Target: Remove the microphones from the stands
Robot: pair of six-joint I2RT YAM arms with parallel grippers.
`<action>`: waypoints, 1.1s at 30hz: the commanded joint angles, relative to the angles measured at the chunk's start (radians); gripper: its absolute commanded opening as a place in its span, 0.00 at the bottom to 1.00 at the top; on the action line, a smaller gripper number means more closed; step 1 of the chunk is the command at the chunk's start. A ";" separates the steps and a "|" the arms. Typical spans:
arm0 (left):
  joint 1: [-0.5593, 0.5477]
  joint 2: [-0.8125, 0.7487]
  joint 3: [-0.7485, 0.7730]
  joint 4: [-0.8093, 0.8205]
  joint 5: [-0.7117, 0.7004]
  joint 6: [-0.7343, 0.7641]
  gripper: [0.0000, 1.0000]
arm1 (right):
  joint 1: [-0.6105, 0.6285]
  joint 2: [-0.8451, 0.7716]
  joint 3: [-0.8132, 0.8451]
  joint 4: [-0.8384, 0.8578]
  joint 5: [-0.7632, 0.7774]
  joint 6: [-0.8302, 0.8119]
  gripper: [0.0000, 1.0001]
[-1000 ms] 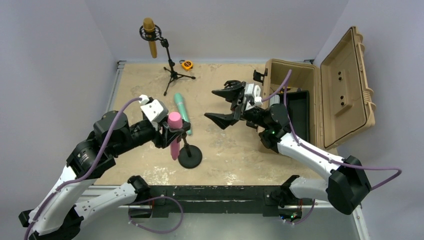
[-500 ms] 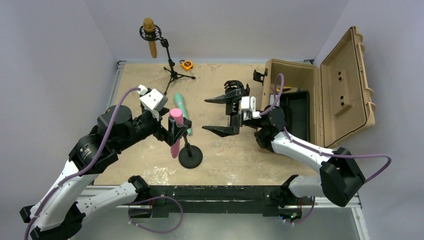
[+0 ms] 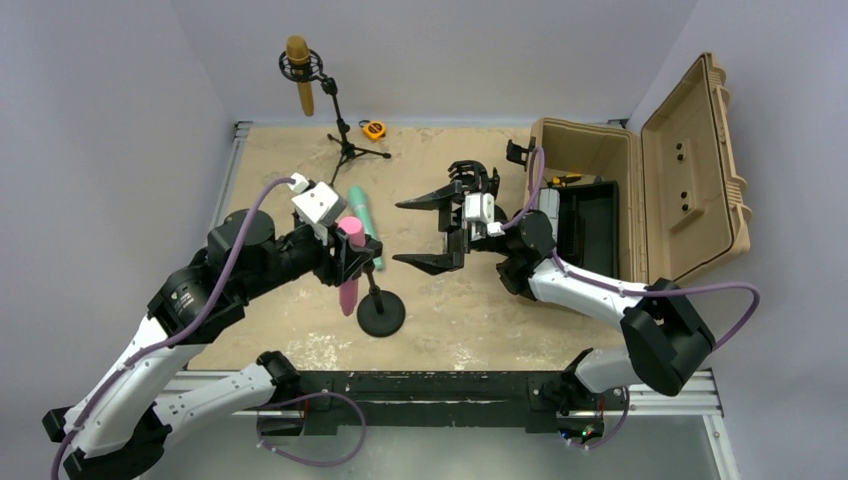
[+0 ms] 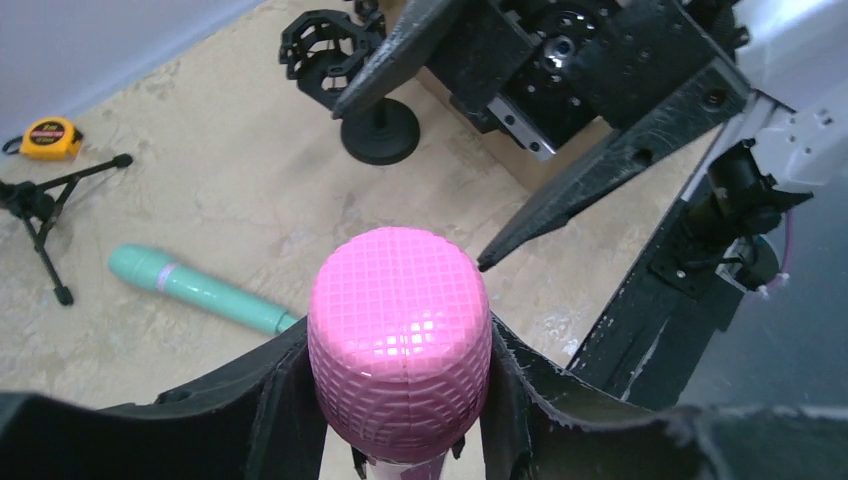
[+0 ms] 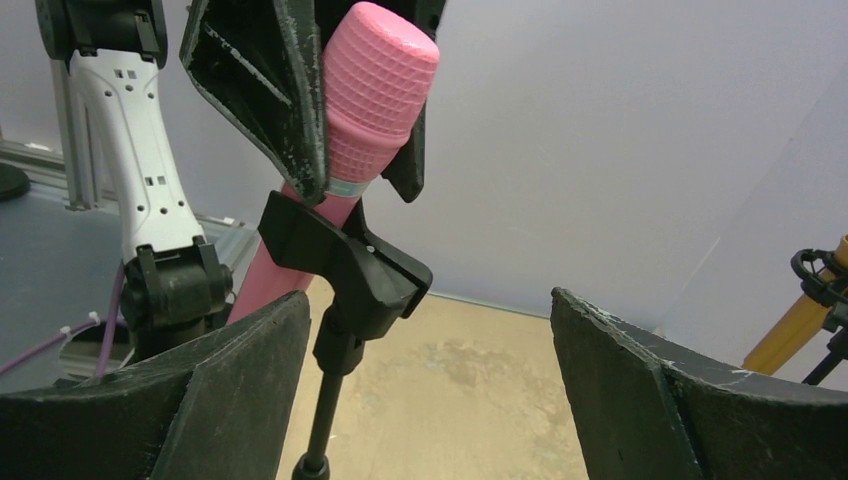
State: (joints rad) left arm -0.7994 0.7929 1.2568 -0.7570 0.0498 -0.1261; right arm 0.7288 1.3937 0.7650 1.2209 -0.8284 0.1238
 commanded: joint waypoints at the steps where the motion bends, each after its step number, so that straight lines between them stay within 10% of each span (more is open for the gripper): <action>1: -0.003 -0.080 -0.063 0.078 0.197 0.224 0.28 | 0.024 -0.009 0.041 0.047 -0.030 -0.085 0.89; 4: -0.002 -0.075 -0.059 0.053 0.200 0.284 0.00 | 0.039 0.019 0.067 0.026 -0.068 -0.133 0.89; 33: -0.002 -0.059 -0.035 0.022 0.213 0.336 0.00 | 0.111 0.165 0.146 -0.003 -0.261 -0.212 0.70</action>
State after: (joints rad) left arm -0.7990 0.7410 1.2003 -0.7200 0.2592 0.1486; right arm 0.8375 1.5761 0.8993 1.1679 -1.0359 -0.0757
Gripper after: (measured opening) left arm 0.478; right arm 0.679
